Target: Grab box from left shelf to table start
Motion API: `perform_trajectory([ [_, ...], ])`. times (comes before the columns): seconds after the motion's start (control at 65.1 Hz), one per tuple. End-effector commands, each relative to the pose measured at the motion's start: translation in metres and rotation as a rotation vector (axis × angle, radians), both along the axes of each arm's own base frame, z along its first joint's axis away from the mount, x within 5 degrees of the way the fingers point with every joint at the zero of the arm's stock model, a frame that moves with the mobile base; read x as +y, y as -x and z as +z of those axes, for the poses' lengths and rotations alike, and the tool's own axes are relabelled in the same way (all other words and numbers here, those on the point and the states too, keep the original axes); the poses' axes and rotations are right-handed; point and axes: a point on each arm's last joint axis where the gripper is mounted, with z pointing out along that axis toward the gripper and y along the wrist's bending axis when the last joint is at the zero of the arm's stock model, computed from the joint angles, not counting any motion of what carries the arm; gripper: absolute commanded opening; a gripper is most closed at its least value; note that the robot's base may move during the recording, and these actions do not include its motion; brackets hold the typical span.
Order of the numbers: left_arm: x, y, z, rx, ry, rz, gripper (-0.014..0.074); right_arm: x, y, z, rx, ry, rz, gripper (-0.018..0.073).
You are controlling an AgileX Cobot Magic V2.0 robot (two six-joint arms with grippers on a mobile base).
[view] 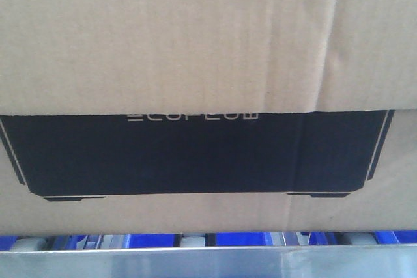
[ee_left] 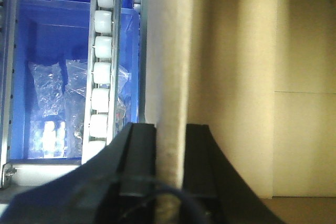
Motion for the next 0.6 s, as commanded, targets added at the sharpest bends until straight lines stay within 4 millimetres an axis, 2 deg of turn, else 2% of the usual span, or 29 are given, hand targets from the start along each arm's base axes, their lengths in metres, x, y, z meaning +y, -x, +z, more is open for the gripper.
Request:
perform_trajectory([
  [0.0,-0.0013,0.002,0.016,-0.087,0.042,-0.006,-0.0102,-0.0001,0.003,0.0147,-0.119,0.009,-0.003,0.0048],
  [0.584,-0.0013,0.002,0.016,-0.087,0.042,-0.006,-0.0102,-0.0001,0.0031,0.0153,-0.121,0.009,-0.002,0.0048],
])
